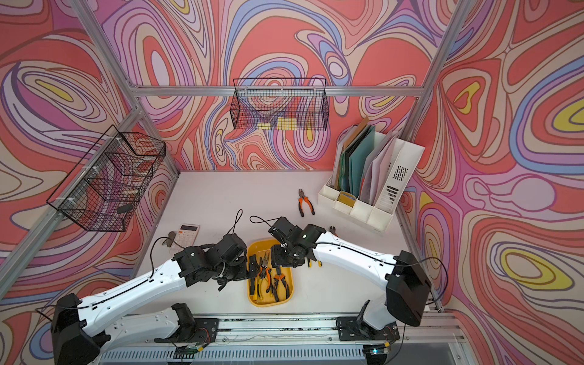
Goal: Take the pliers out of the storage box
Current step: Pick up the pliers from the storage box.
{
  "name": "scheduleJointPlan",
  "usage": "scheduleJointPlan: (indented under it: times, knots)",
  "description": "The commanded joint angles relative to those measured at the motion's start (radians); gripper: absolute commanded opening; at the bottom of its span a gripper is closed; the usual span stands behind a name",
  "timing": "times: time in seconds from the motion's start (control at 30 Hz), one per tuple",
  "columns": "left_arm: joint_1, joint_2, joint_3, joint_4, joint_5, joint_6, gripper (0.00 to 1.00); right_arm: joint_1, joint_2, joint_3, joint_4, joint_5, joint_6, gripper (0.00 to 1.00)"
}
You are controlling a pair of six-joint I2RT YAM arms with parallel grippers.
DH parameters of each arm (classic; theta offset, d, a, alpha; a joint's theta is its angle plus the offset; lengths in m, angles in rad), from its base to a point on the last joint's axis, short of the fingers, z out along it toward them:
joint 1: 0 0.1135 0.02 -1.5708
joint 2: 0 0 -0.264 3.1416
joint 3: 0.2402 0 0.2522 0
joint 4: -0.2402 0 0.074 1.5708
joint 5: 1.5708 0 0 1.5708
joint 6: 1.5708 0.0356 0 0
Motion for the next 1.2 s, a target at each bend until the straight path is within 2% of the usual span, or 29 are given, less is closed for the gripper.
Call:
scheduleJointPlan:
  times: [0.0, 0.2, 0.33, 0.63, 0.77, 0.97, 1.17]
  knots:
    - [-0.004, -0.055, -0.016, -0.025, -0.054, -0.026, 0.95, 0.034, 0.078, -0.001, 0.065, 0.007, 0.054, 0.60]
    - [-0.005, -0.170, -0.025, -0.087, -0.128, -0.044, 0.94, 0.080, 0.182, 0.026, 0.091, -0.009, 0.070, 0.59]
    - [-0.003, -0.223, -0.046, -0.097, -0.133, -0.043, 0.93, 0.093, 0.220, 0.020, 0.108, -0.026, 0.080, 0.57]
    - [-0.004, -0.206, -0.061, -0.076, -0.084, -0.015, 0.93, 0.099, 0.323, 0.048, 0.095, -0.049, 0.066, 0.46]
    - [-0.003, -0.202, -0.052, -0.052, -0.051, 0.015, 0.93, 0.100, 0.340, 0.057, 0.083, -0.042, 0.066, 0.35]
    - [-0.003, -0.196, -0.024, -0.048, -0.011, 0.080, 0.93, 0.100, 0.328, 0.066, 0.065, -0.021, 0.070, 0.09]
    - [-0.003, -0.215, -0.022, -0.053, 0.028, 0.124, 0.93, 0.100, 0.295, 0.119, -0.006, 0.022, 0.061, 0.00]
